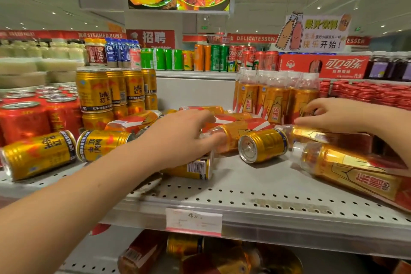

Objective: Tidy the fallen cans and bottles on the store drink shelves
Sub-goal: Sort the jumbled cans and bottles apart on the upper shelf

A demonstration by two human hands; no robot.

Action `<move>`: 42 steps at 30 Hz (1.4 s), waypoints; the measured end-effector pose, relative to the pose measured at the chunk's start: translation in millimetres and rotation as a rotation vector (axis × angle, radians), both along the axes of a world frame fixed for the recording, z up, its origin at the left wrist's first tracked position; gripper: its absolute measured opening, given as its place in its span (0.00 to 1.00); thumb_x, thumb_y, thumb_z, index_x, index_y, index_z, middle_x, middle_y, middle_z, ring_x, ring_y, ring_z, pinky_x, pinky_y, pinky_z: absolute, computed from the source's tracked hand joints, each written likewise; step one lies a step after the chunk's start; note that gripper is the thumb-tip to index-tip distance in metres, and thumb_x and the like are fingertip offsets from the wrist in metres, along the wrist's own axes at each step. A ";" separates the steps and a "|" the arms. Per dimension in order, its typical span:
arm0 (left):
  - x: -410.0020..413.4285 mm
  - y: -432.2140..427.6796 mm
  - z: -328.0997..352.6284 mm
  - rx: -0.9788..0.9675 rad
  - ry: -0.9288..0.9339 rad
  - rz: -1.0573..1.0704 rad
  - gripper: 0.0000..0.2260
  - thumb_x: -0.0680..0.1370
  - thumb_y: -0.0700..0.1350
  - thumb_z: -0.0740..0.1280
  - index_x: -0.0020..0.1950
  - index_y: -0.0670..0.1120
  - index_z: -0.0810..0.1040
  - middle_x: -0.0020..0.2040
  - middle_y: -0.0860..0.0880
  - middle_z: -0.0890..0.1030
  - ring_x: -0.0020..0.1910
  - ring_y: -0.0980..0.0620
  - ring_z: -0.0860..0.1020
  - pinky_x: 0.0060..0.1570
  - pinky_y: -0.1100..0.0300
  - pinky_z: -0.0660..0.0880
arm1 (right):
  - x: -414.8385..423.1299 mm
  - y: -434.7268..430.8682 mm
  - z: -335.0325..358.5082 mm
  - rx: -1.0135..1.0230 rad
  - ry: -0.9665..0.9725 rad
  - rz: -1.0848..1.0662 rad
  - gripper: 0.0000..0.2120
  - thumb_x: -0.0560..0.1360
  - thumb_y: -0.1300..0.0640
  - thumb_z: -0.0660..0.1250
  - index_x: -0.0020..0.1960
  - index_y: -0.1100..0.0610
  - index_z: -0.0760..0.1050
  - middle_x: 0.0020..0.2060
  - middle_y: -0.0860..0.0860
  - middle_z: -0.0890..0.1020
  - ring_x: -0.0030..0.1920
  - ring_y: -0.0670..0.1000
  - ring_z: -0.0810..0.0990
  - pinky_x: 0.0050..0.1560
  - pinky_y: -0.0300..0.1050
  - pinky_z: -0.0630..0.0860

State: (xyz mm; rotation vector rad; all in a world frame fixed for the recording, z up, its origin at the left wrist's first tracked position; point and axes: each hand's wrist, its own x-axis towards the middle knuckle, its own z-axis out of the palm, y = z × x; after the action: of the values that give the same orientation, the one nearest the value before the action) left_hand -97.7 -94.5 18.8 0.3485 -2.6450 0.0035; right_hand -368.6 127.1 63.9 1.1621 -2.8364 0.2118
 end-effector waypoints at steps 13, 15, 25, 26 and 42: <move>-93.4 -27.0 23.9 0.159 -0.534 0.032 0.36 0.69 0.73 0.70 0.72 0.58 0.68 0.54 0.57 0.75 0.55 0.49 0.74 0.54 0.54 0.70 | 82.2 -42.0 -53.6 -0.143 0.203 0.371 0.36 0.70 0.29 0.66 0.75 0.40 0.63 0.70 0.41 0.70 0.68 0.46 0.68 0.67 0.45 0.69; -99.9 -28.7 18.1 0.142 -0.524 0.042 0.42 0.68 0.74 0.70 0.75 0.56 0.64 0.60 0.54 0.76 0.58 0.47 0.75 0.54 0.54 0.70 | 78.6 -40.4 -57.0 -0.112 0.175 0.409 0.39 0.67 0.25 0.65 0.74 0.38 0.63 0.69 0.39 0.69 0.66 0.44 0.67 0.66 0.43 0.69; -87.3 -23.9 16.7 0.085 -0.274 -0.017 0.30 0.75 0.71 0.64 0.72 0.57 0.70 0.57 0.55 0.81 0.48 0.52 0.78 0.44 0.59 0.71 | 83.0 -48.4 -72.3 -0.230 0.111 0.238 0.30 0.74 0.34 0.64 0.74 0.34 0.59 0.68 0.46 0.68 0.66 0.52 0.69 0.63 0.51 0.73; -83.8 -21.4 20.5 0.074 -0.232 -0.022 0.28 0.75 0.70 0.65 0.70 0.57 0.72 0.51 0.57 0.81 0.42 0.55 0.78 0.39 0.61 0.70 | 82.8 -49.0 -72.1 -0.252 0.095 0.225 0.31 0.74 0.36 0.65 0.74 0.34 0.59 0.68 0.47 0.68 0.65 0.52 0.70 0.62 0.51 0.74; -36.7 38.6 36.1 -0.144 -0.102 0.155 0.24 0.75 0.68 0.64 0.63 0.53 0.76 0.50 0.51 0.79 0.46 0.50 0.76 0.39 0.55 0.73 | 83.1 -13.0 -8.9 -0.838 0.117 0.214 0.24 0.73 0.44 0.71 0.68 0.43 0.71 0.59 0.47 0.74 0.57 0.53 0.77 0.56 0.57 0.80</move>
State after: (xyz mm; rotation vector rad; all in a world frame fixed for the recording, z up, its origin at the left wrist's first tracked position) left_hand -134.4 -55.8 55.0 0.5147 -2.6917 0.2674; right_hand -285.5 114.0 55.0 1.1781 -2.1110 1.1528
